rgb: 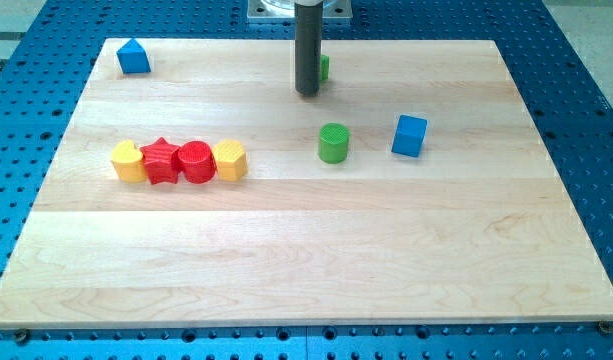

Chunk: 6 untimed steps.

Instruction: Slide the green circle horizontal to the yellow hexagon

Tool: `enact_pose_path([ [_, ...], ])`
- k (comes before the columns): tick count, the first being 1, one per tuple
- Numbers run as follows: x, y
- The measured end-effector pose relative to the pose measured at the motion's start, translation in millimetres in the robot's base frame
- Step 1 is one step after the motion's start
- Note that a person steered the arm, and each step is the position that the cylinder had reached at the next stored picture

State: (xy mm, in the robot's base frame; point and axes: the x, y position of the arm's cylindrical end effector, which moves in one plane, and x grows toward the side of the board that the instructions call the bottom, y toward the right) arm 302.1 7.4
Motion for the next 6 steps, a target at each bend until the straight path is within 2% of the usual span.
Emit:
enact_pose_path([
  [1,35.9,29.5],
  [2,37.7,64.1],
  [3,56.6,66.6],
  [5,147.2,43.6],
  [6,152.7,45.3],
])
